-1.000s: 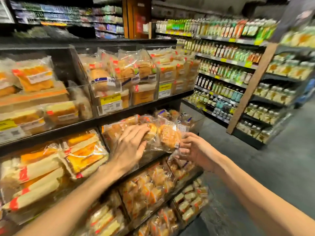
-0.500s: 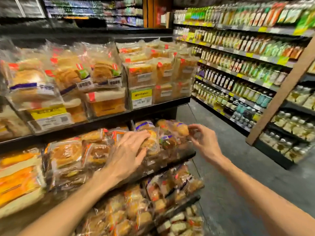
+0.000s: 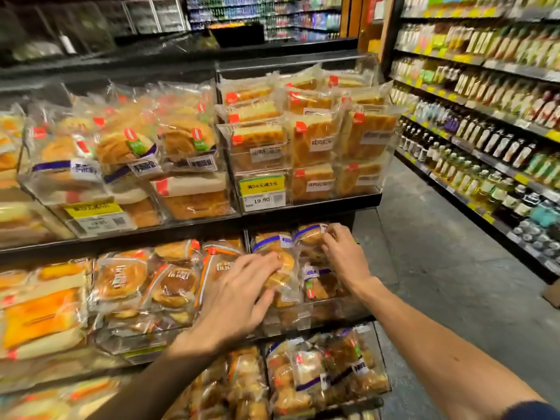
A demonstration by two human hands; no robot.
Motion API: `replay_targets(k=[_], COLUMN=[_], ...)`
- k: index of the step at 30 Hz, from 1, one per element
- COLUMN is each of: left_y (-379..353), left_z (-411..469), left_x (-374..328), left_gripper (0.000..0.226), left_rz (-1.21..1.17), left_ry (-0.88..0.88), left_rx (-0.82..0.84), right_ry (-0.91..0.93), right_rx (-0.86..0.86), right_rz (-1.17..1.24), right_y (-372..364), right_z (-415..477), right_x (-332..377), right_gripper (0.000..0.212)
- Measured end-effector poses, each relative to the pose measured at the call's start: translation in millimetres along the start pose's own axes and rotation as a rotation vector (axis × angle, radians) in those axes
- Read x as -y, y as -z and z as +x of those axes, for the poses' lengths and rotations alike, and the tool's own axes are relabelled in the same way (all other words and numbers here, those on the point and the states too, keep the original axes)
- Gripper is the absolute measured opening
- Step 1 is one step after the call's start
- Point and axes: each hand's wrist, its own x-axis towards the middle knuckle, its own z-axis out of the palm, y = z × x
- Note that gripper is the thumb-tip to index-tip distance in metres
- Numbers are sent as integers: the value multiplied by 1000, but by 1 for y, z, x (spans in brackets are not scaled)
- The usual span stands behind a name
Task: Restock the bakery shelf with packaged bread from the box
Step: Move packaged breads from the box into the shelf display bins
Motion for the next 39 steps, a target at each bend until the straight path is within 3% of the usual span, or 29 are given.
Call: replay_targets(k=[4,11,14,18,21,23,26,28,29,31,35,37,39], left_y=[-7,-8,-10,-18,-29,-33,-36,-41,-44,-51,-59,-62,-65], left_z=[9,18,21,32,38,40,42,38,35,31,31,32,34], left_x=[0,-10,-24,-28,-22,-24,-34,-36,-36,-31,-21,-13,-5], left_gripper=[45,42,34,34,44,40,27,28,28,30,52,70,78], left_rz=[-1,-229,-663,-1275,-1525,-1574,-1372,-910,-658,-289,-131,-39,60], left_ry=[131,290,483,811,1010,1063,895,627,489,233,26,-17,-51], left_rx=[35,50,-45,-165,-159,-154,-186,-165,-147,-154,-144,-141,-119], right_ry=[148,161,131,85,2,-132,-306,-434,-490,-553,-603,-677,-732], right_rx=[16,8,29,-4,-2,138,235,388,471,572,546,500,416], right_rz=[83,44,125,173,386,654,820,975,1117,1372,1481,1560,1598], right_y=[-18,-1,1,6,24,43,58,64,68,78,78,75,72], right_z=[7,0,-3,-9,-17,-23,-30,-29,-27,-24,-17,-14,-11], right_x=[-8,-11,-14,-14,1,16,32,37,40,43,42,44,49], right_gripper=[26,31,37,25,16,19,45,76,80,63,18,16,28])
